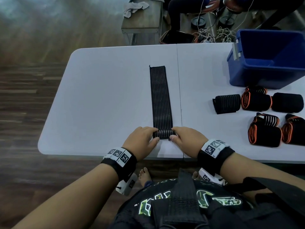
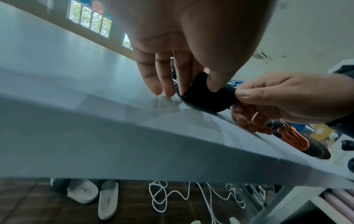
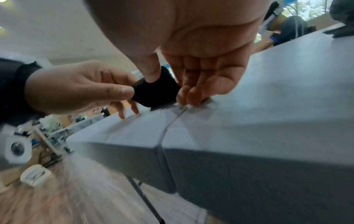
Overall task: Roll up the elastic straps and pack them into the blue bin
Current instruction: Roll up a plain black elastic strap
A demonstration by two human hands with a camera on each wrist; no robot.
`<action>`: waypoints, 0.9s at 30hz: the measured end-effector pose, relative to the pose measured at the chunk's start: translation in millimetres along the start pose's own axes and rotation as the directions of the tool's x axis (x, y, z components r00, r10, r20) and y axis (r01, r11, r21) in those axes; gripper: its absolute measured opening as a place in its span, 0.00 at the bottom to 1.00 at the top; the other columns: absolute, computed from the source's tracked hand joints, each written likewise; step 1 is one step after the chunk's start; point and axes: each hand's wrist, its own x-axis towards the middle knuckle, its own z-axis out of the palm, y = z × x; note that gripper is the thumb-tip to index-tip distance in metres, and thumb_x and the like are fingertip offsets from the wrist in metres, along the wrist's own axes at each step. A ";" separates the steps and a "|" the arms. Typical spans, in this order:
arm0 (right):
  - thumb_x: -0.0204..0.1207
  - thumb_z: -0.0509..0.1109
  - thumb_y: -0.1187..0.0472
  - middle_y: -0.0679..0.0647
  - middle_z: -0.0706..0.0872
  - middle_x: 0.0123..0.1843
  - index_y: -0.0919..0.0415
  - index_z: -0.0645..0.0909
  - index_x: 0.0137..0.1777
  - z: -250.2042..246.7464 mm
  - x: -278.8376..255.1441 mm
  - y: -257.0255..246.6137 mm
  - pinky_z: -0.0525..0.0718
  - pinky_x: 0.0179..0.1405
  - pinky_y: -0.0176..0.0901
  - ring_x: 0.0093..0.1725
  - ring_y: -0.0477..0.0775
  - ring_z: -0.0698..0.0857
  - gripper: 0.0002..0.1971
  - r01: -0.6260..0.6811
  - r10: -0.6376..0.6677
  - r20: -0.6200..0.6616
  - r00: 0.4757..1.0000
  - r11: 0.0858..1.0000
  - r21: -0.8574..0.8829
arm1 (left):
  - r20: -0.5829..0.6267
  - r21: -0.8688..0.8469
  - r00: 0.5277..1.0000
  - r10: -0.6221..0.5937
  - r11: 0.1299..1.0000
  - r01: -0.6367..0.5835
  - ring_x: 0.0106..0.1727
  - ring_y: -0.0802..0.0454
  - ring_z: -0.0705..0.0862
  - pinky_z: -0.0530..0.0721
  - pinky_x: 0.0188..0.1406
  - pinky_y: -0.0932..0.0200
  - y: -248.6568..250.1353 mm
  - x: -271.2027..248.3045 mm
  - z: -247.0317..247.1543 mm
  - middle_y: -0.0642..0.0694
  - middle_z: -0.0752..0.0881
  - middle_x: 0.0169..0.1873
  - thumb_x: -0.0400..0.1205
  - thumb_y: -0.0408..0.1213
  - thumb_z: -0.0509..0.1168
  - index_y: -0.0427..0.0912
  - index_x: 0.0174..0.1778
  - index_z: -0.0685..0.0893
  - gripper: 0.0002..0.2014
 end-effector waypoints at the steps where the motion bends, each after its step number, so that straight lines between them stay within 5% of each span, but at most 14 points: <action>1: 0.86 0.57 0.46 0.49 0.85 0.45 0.50 0.79 0.54 -1.4 1.0 0.1 0.83 0.48 0.53 0.45 0.53 0.83 0.13 -0.016 0.016 0.002 1.000 0.999 0.032 | 0.000 -0.040 0.999 -0.044 0.998 0.044 0.59 0.51 0.84 0.80 0.64 0.54 0.2 -0.1 -0.9 0.52 0.88 0.61 0.85 0.49 0.67 0.50 0.74 0.80 0.22; 5: 0.87 0.55 0.46 0.52 0.86 0.48 0.54 0.79 0.56 -4.7 6.1 -0.2 0.82 0.51 0.51 0.48 0.55 0.83 0.15 -0.091 0.092 -0.008 0.996 0.988 0.129 | -0.039 -0.332 0.968 -0.247 0.917 0.221 0.49 0.61 0.87 0.84 0.60 0.60 0.4 4.8 -4.4 0.55 0.91 0.56 0.81 0.44 0.74 0.51 0.68 0.84 0.19; 8: 0.86 0.59 0.48 0.53 0.86 0.47 0.55 0.80 0.53 -4.1 12.4 0.5 0.81 0.49 0.49 0.48 0.55 0.84 0.12 -0.137 0.142 -0.014 0.990 0.974 0.183 | -0.038 -0.398 0.933 -0.358 0.862 0.315 0.46 0.64 0.87 0.83 0.55 0.64 -0.8 12.4 -2.2 0.56 0.92 0.49 0.80 0.47 0.75 0.51 0.58 0.87 0.12; 12: 0.86 0.62 0.52 0.57 0.88 0.43 0.59 0.82 0.46 -7.7 17.6 -0.5 0.79 0.43 0.46 0.43 0.57 0.85 0.13 -0.190 0.205 -0.031 0.978 0.946 0.264 | -0.025 -0.543 0.881 -0.473 0.746 0.385 0.40 0.56 0.90 0.91 0.50 0.45 -4.2 21.7 4.1 0.56 0.92 0.37 0.76 0.53 0.76 0.54 0.46 0.88 0.09; 21: 0.88 0.59 0.49 0.61 0.91 0.41 0.64 0.85 0.43 -11.7 24.7 -2.8 0.85 0.46 0.50 0.40 0.59 0.88 0.22 -0.275 0.276 0.025 0.961 0.937 0.218 | -0.007 -0.508 0.871 -0.491 0.752 0.420 0.35 0.55 0.89 0.90 0.49 0.47 -0.4 29.7 3.4 0.55 0.90 0.29 0.79 0.52 0.74 0.52 0.34 0.89 0.11; 27: 0.87 0.60 0.48 0.60 0.90 0.42 0.64 0.83 0.43 -11.5 27.4 -5.3 0.85 0.48 0.51 0.43 0.60 0.88 0.21 -0.287 0.287 0.021 0.958 0.944 0.162 | -0.012 -0.480 0.880 -0.474 0.775 0.411 0.38 0.56 0.89 0.89 0.50 0.50 0.4 29.0 1.8 0.54 0.90 0.30 0.79 0.50 0.74 0.52 0.38 0.89 0.08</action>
